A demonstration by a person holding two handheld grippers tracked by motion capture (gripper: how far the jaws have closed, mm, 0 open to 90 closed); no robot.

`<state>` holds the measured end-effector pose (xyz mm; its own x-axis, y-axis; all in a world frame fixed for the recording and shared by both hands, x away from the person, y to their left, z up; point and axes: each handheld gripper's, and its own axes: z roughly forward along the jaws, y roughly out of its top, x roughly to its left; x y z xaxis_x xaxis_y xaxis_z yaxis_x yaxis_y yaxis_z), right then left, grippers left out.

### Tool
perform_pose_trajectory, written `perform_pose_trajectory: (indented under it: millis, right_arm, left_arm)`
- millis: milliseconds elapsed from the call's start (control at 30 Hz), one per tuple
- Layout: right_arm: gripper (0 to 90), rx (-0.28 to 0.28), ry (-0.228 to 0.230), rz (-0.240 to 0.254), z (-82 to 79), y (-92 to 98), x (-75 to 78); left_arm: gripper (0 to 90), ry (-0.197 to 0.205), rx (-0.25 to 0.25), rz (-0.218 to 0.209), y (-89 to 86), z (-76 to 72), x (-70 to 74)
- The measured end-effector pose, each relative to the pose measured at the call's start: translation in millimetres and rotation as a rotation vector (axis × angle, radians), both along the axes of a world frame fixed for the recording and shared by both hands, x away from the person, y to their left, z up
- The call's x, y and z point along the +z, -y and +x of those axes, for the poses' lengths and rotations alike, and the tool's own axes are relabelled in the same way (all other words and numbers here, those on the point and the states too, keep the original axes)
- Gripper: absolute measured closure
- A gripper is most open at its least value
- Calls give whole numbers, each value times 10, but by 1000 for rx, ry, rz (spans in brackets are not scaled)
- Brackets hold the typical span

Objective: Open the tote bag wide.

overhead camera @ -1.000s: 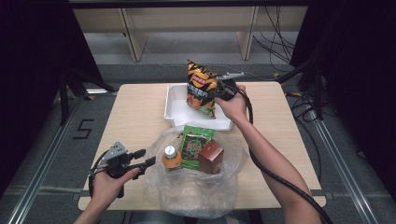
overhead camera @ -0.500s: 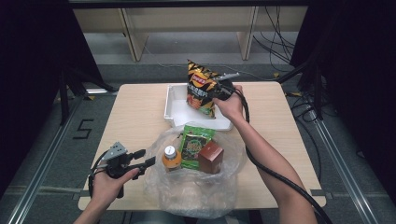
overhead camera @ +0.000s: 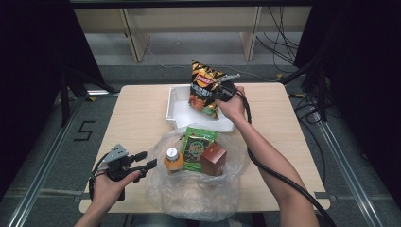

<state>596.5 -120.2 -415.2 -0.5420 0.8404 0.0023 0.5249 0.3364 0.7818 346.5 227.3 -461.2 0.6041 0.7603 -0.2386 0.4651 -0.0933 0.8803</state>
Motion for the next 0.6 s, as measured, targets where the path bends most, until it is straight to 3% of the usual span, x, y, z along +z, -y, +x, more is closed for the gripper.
perform_pose_trajectory:
  millis: [133, 200, 567, 600]
  right_arm:
    - [900, 1, 8, -27, 14, 22, 16]
    - [900, -12, 13, -12, 18, 11, 9]
    - [900, -21, 21, -35, 90, 28, 74]
    - [900, -30, 4, -34, 84, 22, 83]
  left_arm:
    - [414, 4, -7, 3, 1, 0, 0]
    - [414, 3, -7, 2, -1, 2, -1]
    - [414, 0, -7, -2, -1, 0, -3]
    - [414, 5, -11, 0, -3, 4, -2]
